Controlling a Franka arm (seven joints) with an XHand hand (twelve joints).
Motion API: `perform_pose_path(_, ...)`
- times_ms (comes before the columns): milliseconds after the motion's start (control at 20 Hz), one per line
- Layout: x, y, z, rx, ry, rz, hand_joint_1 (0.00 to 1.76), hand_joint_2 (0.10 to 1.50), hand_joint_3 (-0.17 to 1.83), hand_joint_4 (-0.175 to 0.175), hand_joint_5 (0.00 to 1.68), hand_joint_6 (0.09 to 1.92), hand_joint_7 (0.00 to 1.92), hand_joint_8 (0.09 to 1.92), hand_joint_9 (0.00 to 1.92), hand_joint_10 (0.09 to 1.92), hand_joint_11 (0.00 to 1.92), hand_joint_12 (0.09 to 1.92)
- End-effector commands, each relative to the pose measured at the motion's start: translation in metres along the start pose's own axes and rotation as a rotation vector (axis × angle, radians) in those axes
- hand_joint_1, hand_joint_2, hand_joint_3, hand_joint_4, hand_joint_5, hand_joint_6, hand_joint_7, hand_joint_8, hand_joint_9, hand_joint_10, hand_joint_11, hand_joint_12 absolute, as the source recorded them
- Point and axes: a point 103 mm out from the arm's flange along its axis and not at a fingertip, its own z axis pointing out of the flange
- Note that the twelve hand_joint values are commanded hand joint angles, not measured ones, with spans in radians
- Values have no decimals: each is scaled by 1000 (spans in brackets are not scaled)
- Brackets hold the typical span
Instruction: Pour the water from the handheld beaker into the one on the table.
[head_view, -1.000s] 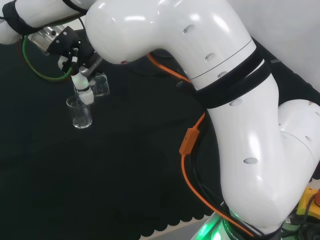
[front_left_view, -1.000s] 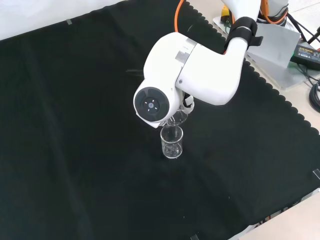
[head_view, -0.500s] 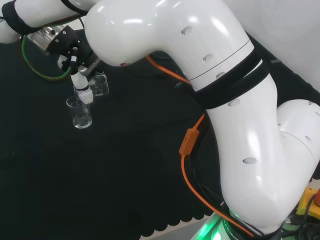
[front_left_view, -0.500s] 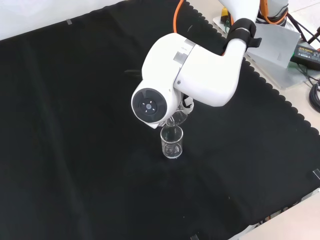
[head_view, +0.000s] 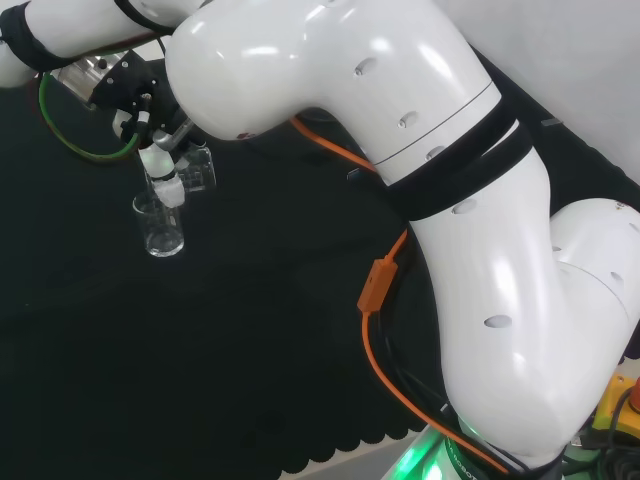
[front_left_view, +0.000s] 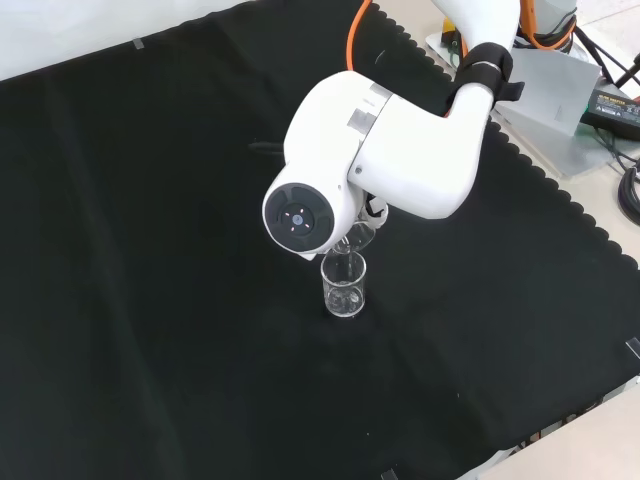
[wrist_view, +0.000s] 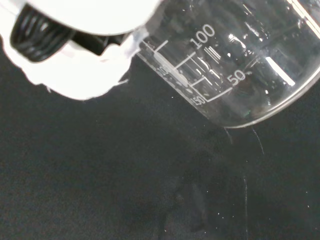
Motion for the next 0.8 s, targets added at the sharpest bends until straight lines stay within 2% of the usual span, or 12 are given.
perform_pose_path(50, 0, 0, 1, -1, 6, -6, 1171, 681, 529, 88, 1418, 345, 1847, 87, 1689, 87, 1343, 793)
perform_pose_path(800, 3, 0, 2, 2, 8, -14, 1169, 681, 529, 96, 1415, 351, 1844, 87, 1691, 87, 1345, 789)
